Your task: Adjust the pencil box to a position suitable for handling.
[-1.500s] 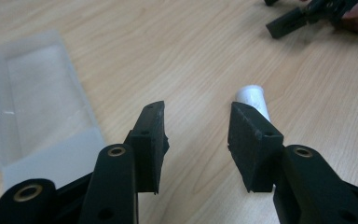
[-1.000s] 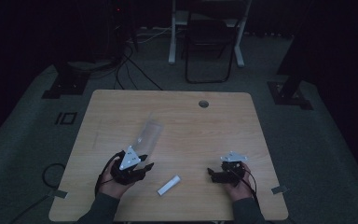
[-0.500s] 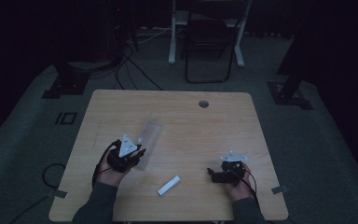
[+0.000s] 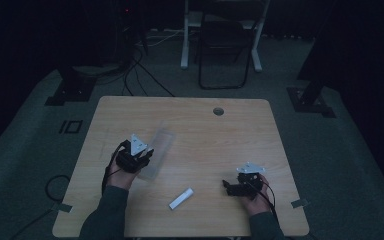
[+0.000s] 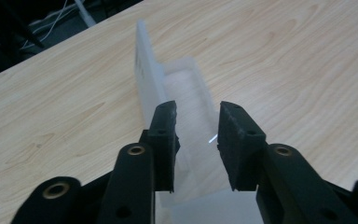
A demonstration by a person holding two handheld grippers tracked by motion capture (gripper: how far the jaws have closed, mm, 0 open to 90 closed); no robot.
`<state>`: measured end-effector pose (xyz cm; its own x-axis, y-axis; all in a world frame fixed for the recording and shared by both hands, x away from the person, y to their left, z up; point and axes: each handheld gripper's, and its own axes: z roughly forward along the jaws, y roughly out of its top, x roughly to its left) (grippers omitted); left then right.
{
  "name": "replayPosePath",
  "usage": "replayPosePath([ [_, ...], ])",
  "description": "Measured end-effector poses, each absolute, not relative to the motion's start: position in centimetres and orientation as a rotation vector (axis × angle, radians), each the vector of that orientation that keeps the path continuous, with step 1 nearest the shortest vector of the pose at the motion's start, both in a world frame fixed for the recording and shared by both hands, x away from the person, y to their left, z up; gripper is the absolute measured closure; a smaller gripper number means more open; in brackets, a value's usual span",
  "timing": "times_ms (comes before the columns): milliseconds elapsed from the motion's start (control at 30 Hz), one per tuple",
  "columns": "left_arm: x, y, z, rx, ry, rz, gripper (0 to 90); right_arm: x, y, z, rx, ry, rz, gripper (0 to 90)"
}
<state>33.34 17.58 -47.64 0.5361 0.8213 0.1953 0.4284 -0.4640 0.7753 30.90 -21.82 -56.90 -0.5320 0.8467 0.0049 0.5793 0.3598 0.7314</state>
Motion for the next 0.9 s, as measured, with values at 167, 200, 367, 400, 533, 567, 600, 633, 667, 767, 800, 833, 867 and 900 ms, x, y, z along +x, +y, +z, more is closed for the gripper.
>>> replayPosePath([
  [167,34.2,18.0,-48.3,2.103,1.043,0.721,62.8,30.9,-21.8,-56.9,1.249,2.253,0.983,11.5],
  [200,34.2,18.0,-48.3,2.103,1.043,0.721,62.5,30.9,-21.8,-56.9,1.249,2.253,0.983,11.5],
  [367,35.2,18.3,-49.2,2.124,1.048,0.678,62.1,30.9,-21.8,-56.9,1.250,2.254,0.982,11.5],
  [400,35.2,18.3,-49.2,2.124,1.048,0.678,62.2,30.9,-21.8,-56.9,1.250,2.254,0.982,11.5],
  [533,35.7,18.3,-49.8,2.141,1.056,0.636,64.7,30.9,-21.8,-56.9,1.250,2.254,0.982,11.5],
  [567,35.8,18.4,-49.9,2.146,1.056,0.629,64.7,30.9,-21.8,-56.9,1.251,2.254,0.982,11.5],
  [600,35.8,18.4,-50.0,2.145,1.058,0.628,66.1,30.9,-21.8,-56.9,1.251,2.254,0.982,11.5],
  [633,36.0,18.5,-50.1,2.144,1.064,0.628,67.9,30.9,-21.8,-56.9,1.253,2.254,0.982,11.5],
  [667,36.0,18.5,-50.1,2.144,1.064,0.628,69.1,30.9,-21.8,-56.9,1.253,2.254,0.982,11.5],
  [767,35.9,18.8,-50.0,2.146,1.071,0.639,73.6,30.9,-21.8,-56.9,1.252,2.254,0.982,11.5],
  [800,35.9,18.8,-50.0,2.146,1.071,0.639,74.7,30.9,-21.8,-56.9,1.252,2.254,0.982,11.5],
  [833,35.7,18.9,-49.9,2.153,1.067,0.642,75.8,30.9,-21.8,-56.9,1.250,2.254,0.982,11.5],
  [867,35.7,18.9,-49.9,2.153,1.067,0.642,76.8,30.9,-21.8,-56.9,1.250,2.254,0.982,11.5],
  [900,35.5,19.0,-49.8,2.160,1.057,0.642,77.2,30.9,-21.8,-56.9,1.250,2.255,0.981,11.5],
])
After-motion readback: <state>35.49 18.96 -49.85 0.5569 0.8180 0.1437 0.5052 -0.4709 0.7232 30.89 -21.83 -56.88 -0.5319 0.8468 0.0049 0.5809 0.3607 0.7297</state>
